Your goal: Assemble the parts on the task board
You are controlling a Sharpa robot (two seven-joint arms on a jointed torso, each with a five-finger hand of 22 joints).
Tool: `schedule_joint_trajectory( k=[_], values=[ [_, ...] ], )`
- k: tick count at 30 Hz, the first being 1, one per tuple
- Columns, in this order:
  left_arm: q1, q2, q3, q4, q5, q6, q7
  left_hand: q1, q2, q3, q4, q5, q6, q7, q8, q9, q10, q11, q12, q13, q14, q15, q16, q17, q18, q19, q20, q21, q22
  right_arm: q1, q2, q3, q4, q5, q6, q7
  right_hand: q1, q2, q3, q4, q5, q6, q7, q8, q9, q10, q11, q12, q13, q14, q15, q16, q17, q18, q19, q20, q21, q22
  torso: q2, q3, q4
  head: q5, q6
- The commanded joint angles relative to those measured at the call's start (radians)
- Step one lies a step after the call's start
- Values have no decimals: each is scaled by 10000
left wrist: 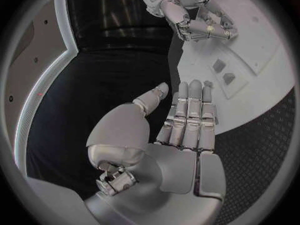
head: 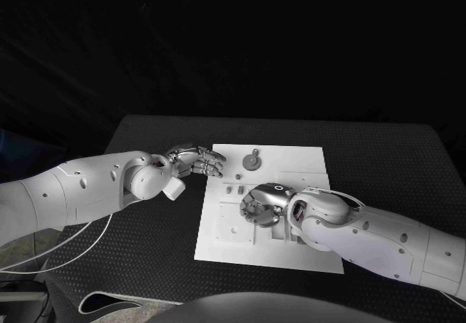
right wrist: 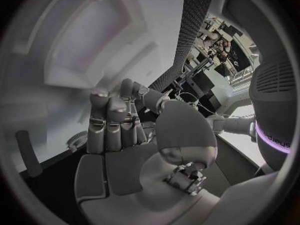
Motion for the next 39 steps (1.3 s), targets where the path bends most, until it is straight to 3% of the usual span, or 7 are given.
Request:
schedule_joint_trajectory(
  k=[1, 13, 32, 39],
  values=[
    [11, 22, 9, 13, 54, 163, 82, -66, 10, -57, -6, -2, -26, 32, -2, -13, 76, -6, -51, 17, 99, -1, -55, 14, -75, 68, -19, 45, 10, -89, -194, -91, -270, -249, 533, -769, -7, -130, -135, 0, 18, -93, 14, -43, -15, -34, 31, 72, 128, -22, -63, 30, 20, 550, 27, -59, 52, 152, 1, 3, 0, 4, 1],
    [10, 29, 9, 1, 54, 206, 68, -68, 11, -55, -7, -3, -28, 34, -2, -16, 78, -6, -55, 22, 101, -2, -59, 18, -75, 68, -20, 44, 12, -89, -203, -91, -271, -263, 321, -849, -102, -245, -763, 17, 18, -153, 17, -99, -61, -62, 28, 208, 711, -11, -63, 51, 47, 550, 37, -59, 58, 148, 1, 0, 5, -13, 1],
    [10, 12, 8, 0, 54, 208, 59, -71, 15, -52, -8, -2, -29, 34, 0, -21, 82, -7, -63, 29, 103, -3, -66, 25, -75, 67, -20, 42, 16, -89, -218, -91, -270, -263, 350, -874, -63, -207, -844, 16, 18, -123, -3, -99, -77, -44, 7, 331, 906, -10, -85, 58, 58, 550, 39, -59, 53, 145, 2, -2, 1, -23, 0],
    [10, 12, 8, -1, 54, 212, 64, -71, 15, -51, -9, -2, -30, 35, 0, -22, 83, -7, -66, 32, 104, -3, -68, 27, -75, 66, -20, 41, 17, -89, -256, -91, -192, -242, 123, -838, -93, -358, -935, 23, 18, -163, 7, -130, -99, -76, 16, 371, 991, -10, -77, 61, 63, 550, 40, -54, 54, 147, -2, 1, 0, -42, 11]
  ],
)
